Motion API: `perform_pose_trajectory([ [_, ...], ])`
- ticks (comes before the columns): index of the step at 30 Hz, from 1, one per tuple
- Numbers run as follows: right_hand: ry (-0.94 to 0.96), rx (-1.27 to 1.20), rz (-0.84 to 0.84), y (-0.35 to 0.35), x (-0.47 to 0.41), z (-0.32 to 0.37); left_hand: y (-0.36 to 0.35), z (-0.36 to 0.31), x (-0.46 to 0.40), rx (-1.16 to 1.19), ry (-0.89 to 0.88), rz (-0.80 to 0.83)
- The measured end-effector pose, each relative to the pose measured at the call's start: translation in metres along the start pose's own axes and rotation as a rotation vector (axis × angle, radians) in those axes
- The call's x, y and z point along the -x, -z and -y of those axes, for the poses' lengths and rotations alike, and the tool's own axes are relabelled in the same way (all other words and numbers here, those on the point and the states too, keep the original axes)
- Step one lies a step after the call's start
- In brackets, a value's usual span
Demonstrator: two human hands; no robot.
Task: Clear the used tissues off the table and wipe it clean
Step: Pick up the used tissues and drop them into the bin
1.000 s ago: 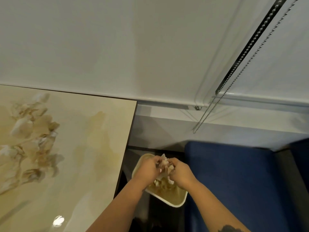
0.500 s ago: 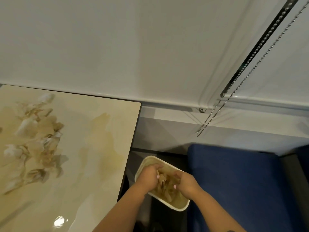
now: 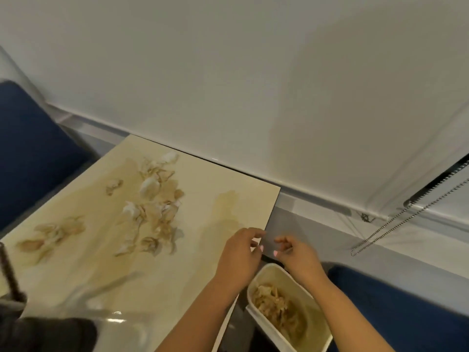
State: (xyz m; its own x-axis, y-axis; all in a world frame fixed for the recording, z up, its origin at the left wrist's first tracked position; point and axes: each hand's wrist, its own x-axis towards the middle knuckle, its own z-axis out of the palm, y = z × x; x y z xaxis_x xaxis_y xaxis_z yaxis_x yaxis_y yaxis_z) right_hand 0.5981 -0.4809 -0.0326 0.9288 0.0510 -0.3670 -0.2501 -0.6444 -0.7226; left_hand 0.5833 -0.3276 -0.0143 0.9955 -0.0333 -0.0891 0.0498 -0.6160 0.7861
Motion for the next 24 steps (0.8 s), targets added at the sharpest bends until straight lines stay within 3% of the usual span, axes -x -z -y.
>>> perform_pose_trajectory([
  [10, 0.209, 0.028, 0.096, -0.040, -0.020, 0.079, 0.098, 0.069, 0.011, -0.248, 0.244, -0.344],
  [16, 0.316, 0.133, 0.176, -0.066, -0.024, 0.109, 0.123, 0.115, 0.016, -0.478, 0.480, -0.315],
  [24, 0.500, 0.303, 0.296, -0.106, -0.036, 0.147, 0.130, 0.143, 0.016, -0.361, 0.521, -0.351],
])
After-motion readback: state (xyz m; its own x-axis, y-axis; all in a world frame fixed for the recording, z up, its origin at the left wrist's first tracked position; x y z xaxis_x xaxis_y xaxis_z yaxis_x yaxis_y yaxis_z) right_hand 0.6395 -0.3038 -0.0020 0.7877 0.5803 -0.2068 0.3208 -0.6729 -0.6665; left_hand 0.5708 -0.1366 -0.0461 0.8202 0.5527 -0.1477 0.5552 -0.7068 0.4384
